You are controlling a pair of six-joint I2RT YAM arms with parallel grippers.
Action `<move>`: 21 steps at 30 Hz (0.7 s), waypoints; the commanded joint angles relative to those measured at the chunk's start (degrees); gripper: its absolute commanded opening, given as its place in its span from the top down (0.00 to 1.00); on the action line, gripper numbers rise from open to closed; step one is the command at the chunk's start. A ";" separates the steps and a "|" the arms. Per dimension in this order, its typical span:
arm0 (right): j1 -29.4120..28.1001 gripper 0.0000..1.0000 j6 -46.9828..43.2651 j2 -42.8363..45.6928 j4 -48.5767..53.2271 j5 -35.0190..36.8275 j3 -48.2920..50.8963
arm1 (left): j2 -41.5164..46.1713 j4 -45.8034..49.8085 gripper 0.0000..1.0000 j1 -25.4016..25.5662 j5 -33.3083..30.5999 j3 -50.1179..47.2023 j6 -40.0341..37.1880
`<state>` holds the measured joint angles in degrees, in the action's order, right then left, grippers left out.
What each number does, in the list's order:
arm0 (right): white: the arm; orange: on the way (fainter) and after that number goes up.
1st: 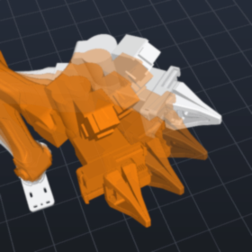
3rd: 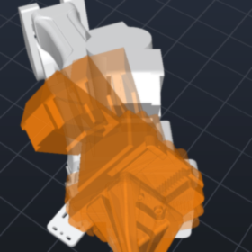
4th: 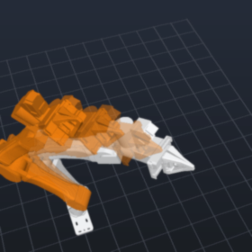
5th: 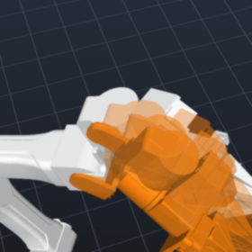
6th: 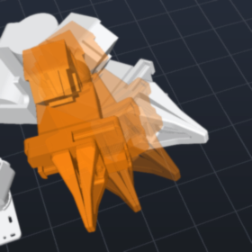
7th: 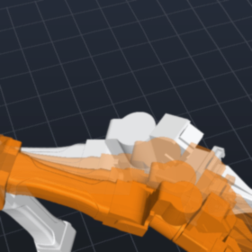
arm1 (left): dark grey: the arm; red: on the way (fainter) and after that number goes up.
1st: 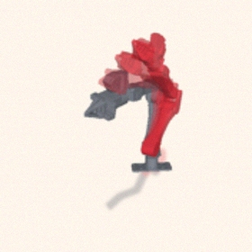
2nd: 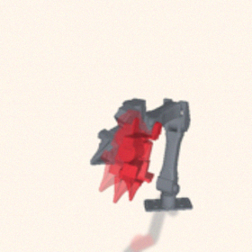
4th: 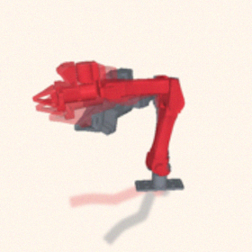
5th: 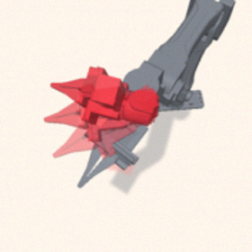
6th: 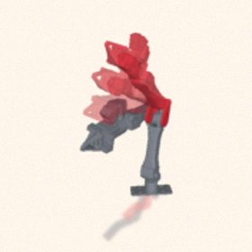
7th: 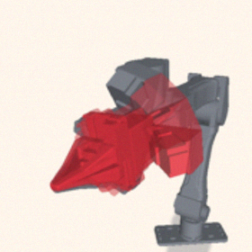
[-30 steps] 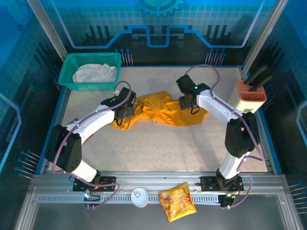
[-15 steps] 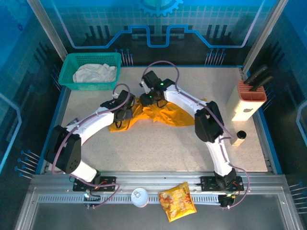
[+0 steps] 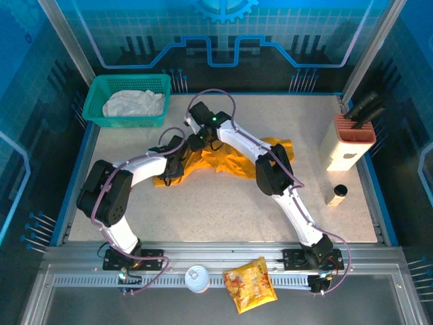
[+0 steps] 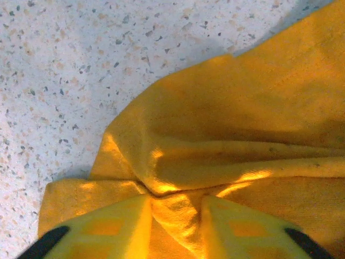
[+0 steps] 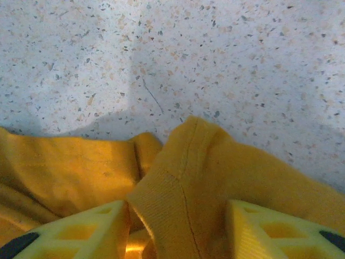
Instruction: Fold and stack the t-shirts
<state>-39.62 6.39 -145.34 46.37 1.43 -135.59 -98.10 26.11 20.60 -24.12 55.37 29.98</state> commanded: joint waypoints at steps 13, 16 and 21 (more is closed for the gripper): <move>-0.68 1.00 7.13 9.10 -3.87 2.73 3.01 | -2.64 -2.00 1.00 -0.56 4.56 -1.08 5.33; -0.71 1.00 8.93 17.89 -7.38 1.45 10.16 | -2.18 -2.33 1.00 -0.65 3.82 -1.66 6.26; -0.68 1.00 10.88 32.04 -14.18 -1.38 27.98 | -1.77 -2.47 1.00 -0.60 3.52 -2.11 6.50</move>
<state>-39.70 14.81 -120.77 37.71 2.50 -113.80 -99.53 23.20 20.34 -21.17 54.89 34.70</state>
